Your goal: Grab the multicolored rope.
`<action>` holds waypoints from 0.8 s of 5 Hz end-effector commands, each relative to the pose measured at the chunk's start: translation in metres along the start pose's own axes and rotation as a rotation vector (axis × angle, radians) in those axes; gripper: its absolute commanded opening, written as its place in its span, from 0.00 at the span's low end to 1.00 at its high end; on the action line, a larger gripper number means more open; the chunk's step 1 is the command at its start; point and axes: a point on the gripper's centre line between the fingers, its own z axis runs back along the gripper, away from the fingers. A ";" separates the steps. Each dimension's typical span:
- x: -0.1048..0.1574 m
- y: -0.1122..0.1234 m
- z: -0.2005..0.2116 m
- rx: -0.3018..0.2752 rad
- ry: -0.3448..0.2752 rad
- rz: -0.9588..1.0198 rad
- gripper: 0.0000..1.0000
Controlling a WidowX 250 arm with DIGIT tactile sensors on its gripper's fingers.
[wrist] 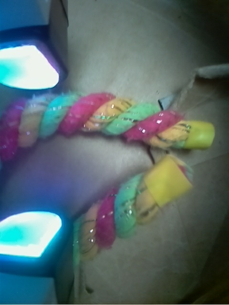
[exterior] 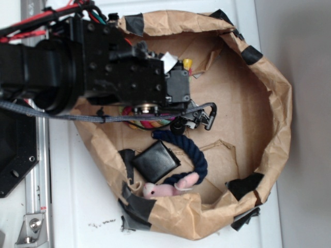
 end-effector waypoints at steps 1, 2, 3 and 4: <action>0.002 0.011 -0.012 -0.089 0.052 -0.045 1.00; -0.002 0.005 -0.027 -0.118 0.051 -0.146 1.00; -0.005 -0.014 -0.020 -0.162 0.045 -0.214 1.00; 0.000 -0.028 -0.014 -0.185 0.031 -0.207 1.00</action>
